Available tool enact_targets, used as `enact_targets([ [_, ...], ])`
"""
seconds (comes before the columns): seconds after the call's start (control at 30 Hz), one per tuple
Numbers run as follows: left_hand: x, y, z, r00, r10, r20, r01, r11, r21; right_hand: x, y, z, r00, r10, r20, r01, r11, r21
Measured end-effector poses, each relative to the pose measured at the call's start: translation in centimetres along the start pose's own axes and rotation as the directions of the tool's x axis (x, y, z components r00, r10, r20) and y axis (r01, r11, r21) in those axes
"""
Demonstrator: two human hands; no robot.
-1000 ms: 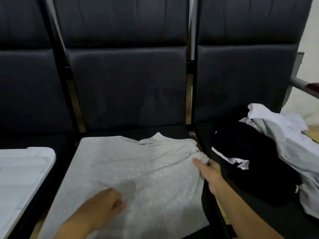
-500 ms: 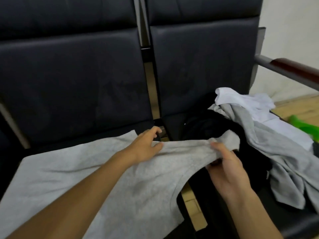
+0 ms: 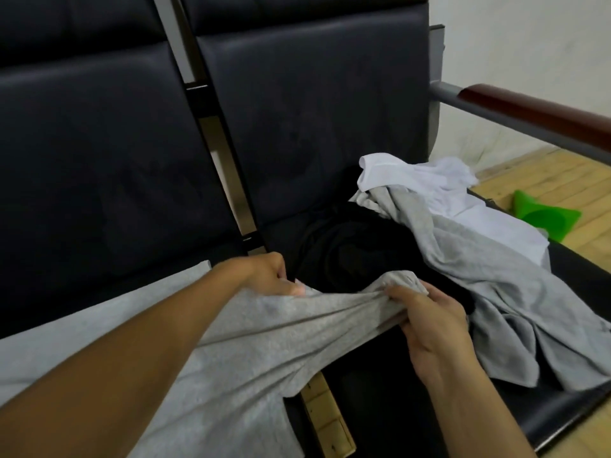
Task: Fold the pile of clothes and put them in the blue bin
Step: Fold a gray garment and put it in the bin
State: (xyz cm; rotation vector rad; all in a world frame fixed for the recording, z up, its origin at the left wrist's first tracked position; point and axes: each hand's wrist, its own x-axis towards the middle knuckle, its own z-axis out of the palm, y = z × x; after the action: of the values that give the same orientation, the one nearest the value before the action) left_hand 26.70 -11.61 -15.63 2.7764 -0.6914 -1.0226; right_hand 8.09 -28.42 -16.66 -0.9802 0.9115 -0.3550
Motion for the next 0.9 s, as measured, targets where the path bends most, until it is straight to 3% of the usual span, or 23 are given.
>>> enact_targets([
  [0.07, -0.5, 0.3, -0.7, 0.998, -0.054, 0.014, 0.056, 0.954, -0.296, -0.6, -0.5, 0.5, 0.999, -0.039, 0.012, 0.039, 0.999, -0.011],
  [0.13, -0.9, 0.8, -1.0, 0.992, -0.096, 0.078, 0.123, 0.694, -0.709, -1.2, -0.9, 1.0, 0.997, -0.077, 0.028, 0.077, 0.997, 0.003],
  [0.2, -1.8, 1.5, -1.5, 0.987, -0.07, 0.145, 0.162, 0.418, -0.894, -1.8, -1.2, 1.5, 0.997, -0.067, 0.042, 0.066, 0.997, 0.039],
  [0.3, -2.4, 2.1, -2.7, 0.991, -0.082, 0.103, 0.123, 0.297, -0.947, -2.1, -1.5, 1.5, 0.998, -0.064, 0.023, 0.063, 0.997, 0.05],
  [0.43, -2.8, 2.7, -4.3, 0.978, -0.157, -0.139, -0.089, 0.288, -0.953, -2.6, -2.8, 1.0, 0.991, -0.134, -0.014, 0.135, 0.99, 0.049],
  [0.5, -3.3, 3.0, -5.1, 0.959, -0.159, -0.233, -0.195, 0.224, -0.955, -3.3, -3.5, 1.3, 0.979, -0.201, 0.019, 0.201, 0.979, -0.007],
  [0.63, -4.9, 2.3, -7.0, 0.925, -0.177, -0.336, -0.333, 0.048, -0.942, -6.4, -4.8, 3.1, 0.924, -0.339, 0.179, 0.361, 0.927, -0.106],
  [0.73, -6.9, -0.8, -8.5, 0.896, -0.188, -0.402, -0.426, -0.112, -0.898, -10.0, -4.5, 5.9, 0.828, -0.431, 0.359, 0.496, 0.861, -0.113],
  [0.77, -7.6, -2.2, -8.8, 0.879, -0.228, -0.419, -0.451, -0.111, -0.885, -11.2, -3.8, 6.9, 0.778, -0.456, 0.432, 0.554, 0.823, -0.13],
  [0.83, -9.6, -6.3, -8.4, 0.807, -0.405, -0.43, -0.458, 0.029, -0.888, -13.7, -1.7, 9.0, 0.649, -0.38, 0.659, 0.592, 0.796, -0.124],
  [0.9, -12.3, -11.9, -6.7, 0.707, -0.507, -0.493, -0.366, 0.335, -0.868, -15.4, 0.4, 10.2, 0.461, -0.046, 0.886, 0.463, 0.865, -0.195],
])
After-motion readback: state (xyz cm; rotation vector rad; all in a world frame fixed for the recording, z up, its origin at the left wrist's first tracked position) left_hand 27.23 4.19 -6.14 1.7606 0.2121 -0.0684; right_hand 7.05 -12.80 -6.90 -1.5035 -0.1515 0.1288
